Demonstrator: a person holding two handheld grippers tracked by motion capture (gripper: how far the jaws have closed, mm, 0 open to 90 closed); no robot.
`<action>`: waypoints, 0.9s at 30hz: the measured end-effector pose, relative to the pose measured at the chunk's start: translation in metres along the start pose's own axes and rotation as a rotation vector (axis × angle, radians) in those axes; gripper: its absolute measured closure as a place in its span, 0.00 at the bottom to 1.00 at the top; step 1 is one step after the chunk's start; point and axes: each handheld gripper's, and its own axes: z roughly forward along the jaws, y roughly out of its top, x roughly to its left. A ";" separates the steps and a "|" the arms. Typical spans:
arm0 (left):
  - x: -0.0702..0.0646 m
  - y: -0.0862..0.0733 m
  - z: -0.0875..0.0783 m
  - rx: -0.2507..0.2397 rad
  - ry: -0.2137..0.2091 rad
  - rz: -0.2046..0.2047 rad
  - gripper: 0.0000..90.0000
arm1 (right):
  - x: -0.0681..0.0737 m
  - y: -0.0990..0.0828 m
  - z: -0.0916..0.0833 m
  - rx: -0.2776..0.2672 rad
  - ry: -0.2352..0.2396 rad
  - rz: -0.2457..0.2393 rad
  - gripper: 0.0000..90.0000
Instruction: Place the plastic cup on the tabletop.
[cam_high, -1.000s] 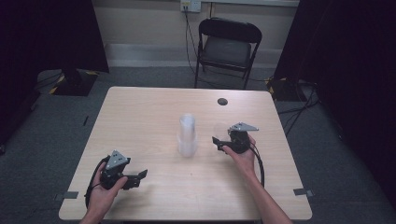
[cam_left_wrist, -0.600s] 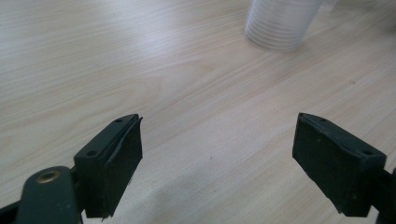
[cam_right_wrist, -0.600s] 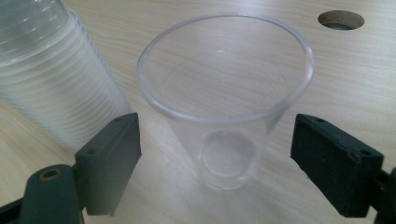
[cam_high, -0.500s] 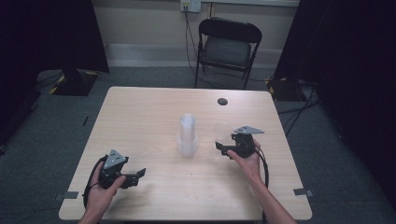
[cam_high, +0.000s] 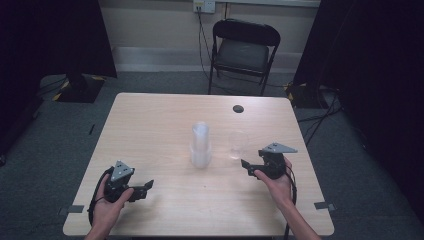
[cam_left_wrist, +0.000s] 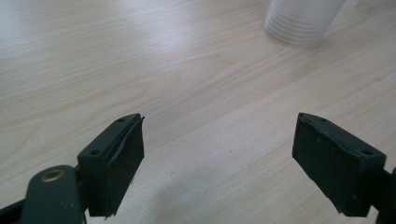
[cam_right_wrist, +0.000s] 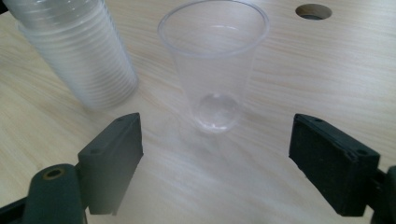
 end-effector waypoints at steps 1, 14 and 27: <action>0.000 0.000 -0.001 -0.001 0.004 -0.001 0.19 | 0.000 -0.002 -0.003 0.005 -0.002 0.002 0.19; -0.003 -0.001 -0.001 0.005 0.005 0.006 0.19 | -0.004 -0.031 -0.052 0.007 -0.023 0.047 0.21; -0.010 -0.002 0.002 0.024 -0.026 0.028 0.19 | -0.005 -0.061 -0.076 0.032 -0.074 0.075 0.21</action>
